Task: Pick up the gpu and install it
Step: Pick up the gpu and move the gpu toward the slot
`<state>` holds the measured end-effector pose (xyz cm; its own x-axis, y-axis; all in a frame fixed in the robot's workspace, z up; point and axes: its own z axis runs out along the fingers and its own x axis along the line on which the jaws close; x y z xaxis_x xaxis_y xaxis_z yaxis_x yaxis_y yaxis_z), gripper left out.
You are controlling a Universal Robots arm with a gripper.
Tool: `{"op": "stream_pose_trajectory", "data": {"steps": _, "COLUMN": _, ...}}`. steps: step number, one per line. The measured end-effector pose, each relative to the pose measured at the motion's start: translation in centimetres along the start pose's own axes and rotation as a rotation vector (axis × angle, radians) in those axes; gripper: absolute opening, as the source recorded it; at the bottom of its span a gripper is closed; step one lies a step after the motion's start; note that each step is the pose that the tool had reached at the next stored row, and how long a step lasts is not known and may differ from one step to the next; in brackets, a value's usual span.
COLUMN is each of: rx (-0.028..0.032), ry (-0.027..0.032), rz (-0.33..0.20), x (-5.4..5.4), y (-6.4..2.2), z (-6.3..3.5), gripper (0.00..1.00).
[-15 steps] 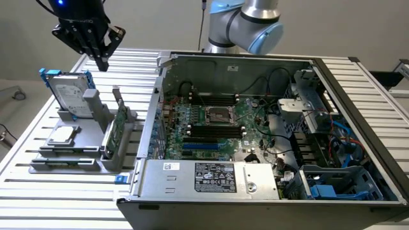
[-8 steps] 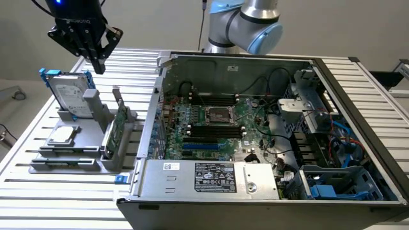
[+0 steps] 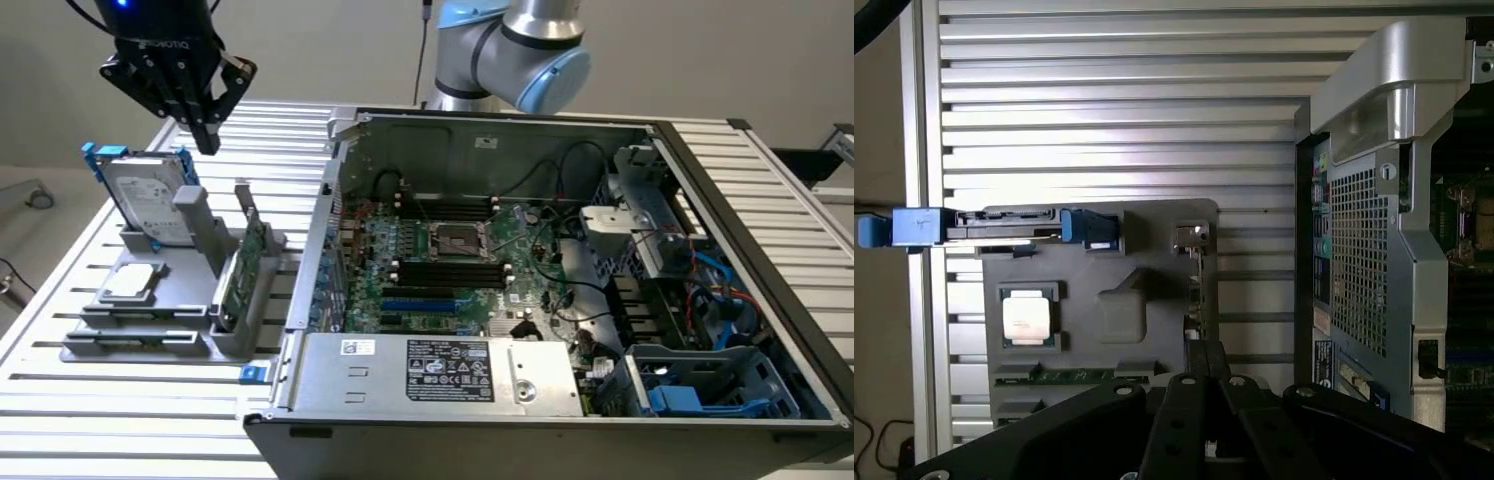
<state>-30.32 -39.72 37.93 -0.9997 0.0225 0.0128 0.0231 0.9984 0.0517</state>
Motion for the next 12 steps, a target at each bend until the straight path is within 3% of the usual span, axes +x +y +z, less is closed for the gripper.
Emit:
{"op": "stream_pose_trajectory", "data": {"steps": 6, "rx": -0.0001, "ry": -0.0001, "rz": 0.0, "x": 0.0, "y": -0.01, "z": 0.01, "gripper": 0.12}}
{"op": "stream_pose_trajectory", "data": {"steps": 9, "rx": 0.0003, "ry": -0.0004, "rz": 0.0, "x": 0.0, "y": -0.07, "z": 0.13, "gripper": 0.3}}
{"op": "stream_pose_trajectory", "data": {"steps": 12, "rx": 0.0018, "ry": -0.0006, "rz": 0.0, "x": -0.01, "y": -0.17, "z": 0.6, "gripper": 0.36}}
